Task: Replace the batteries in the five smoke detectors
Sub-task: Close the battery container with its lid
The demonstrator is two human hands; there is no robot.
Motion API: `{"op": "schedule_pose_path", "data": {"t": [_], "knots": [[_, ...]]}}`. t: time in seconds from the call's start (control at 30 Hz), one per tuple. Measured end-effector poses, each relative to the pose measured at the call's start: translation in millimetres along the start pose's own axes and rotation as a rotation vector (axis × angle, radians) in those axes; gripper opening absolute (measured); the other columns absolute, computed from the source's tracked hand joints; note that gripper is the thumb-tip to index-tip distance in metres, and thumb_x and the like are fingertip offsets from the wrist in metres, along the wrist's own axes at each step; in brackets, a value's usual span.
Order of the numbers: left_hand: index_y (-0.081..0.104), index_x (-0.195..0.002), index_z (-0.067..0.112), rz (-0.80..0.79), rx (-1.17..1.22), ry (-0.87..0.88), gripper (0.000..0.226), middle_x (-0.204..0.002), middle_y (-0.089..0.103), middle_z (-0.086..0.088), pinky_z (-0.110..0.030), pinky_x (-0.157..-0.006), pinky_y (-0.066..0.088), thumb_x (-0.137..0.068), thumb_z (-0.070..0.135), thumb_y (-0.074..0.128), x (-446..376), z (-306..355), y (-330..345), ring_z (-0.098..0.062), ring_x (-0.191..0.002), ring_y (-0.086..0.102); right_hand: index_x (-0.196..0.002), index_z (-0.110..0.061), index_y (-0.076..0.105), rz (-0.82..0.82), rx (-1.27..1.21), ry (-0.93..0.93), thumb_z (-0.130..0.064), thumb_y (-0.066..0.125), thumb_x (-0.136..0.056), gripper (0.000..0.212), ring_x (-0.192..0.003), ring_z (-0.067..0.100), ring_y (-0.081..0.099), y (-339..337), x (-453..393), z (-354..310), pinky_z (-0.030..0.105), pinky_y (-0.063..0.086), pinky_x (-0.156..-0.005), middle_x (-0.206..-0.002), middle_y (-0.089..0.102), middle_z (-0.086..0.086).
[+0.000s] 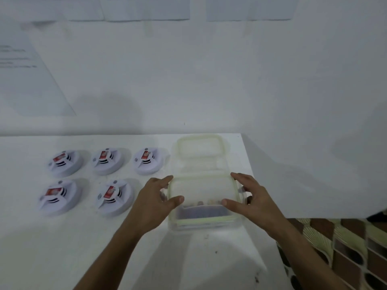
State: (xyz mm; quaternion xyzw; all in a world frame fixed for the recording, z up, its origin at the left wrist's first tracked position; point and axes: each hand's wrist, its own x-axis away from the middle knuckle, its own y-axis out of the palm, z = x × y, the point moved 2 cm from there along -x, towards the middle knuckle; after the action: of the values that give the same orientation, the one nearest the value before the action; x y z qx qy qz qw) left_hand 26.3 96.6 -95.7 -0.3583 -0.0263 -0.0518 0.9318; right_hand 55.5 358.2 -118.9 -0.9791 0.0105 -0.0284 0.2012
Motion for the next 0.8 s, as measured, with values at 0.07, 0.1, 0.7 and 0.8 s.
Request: {"op": "schedule_pose_path", "data": {"t": [0.07, 0.1, 0.7, 0.8], "knots": [[0.043, -0.142, 0.025, 0.022, 0.0, -0.003, 0.065, -0.118, 0.05, 0.006, -0.021, -0.078, 0.04, -0.084, 0.038, 0.07, 7.6, 2.0, 2.3, -0.003, -0.086, 0.053, -0.136, -0.038, 0.048, 0.002, -0.018, 0.005, -0.033, 0.083, -0.074, 0.071, -0.113, 0.001, 0.049, 2.8, 4.6, -0.8, 0.013, 0.046, -0.074, -0.134, 0.044, -0.024], [0.043, -0.142, 0.026, 0.031, 0.001, -0.006, 0.064, -0.117, 0.05, 0.007, -0.021, -0.078, 0.039, -0.084, 0.038, 0.07, 10.7, 3.2, 2.6, -0.002, -0.085, 0.053, -0.135, -0.038, 0.047, -0.001, -0.032, 0.007, -0.032, 0.082, -0.075, 0.071, -0.114, 0.002, 0.049, 3.8, 6.8, -1.7, 0.013, 0.046, -0.076, -0.133, 0.043, -0.026], [0.048, -0.139, 0.022, 0.1, -0.01, -0.054, 0.052, -0.136, 0.05, 0.001, -0.021, -0.087, 0.038, -0.091, 0.035, 0.061, 26.9, -0.8, 13.5, -0.004, -0.086, 0.052, -0.147, -0.026, 0.037, 0.01, 0.091, 0.022, -0.039, 0.072, -0.085, 0.072, -0.12, 0.008, 0.043, 19.0, 25.4, -9.2, 0.015, 0.037, -0.089, -0.135, 0.036, -0.018], [0.047, -0.14, 0.022, 0.118, -0.003, -0.035, 0.05, -0.139, 0.049, 0.001, -0.021, -0.088, 0.038, -0.093, 0.036, 0.059, 28.8, -2.9, 17.6, -0.006, -0.094, 0.05, -0.147, -0.026, 0.036, 0.018, 0.063, 0.014, -0.037, 0.07, -0.087, 0.07, -0.114, -0.004, 0.041, 23.5, 25.9, -8.2, 0.0, 0.032, -0.084, -0.134, 0.036, -0.019]]}}
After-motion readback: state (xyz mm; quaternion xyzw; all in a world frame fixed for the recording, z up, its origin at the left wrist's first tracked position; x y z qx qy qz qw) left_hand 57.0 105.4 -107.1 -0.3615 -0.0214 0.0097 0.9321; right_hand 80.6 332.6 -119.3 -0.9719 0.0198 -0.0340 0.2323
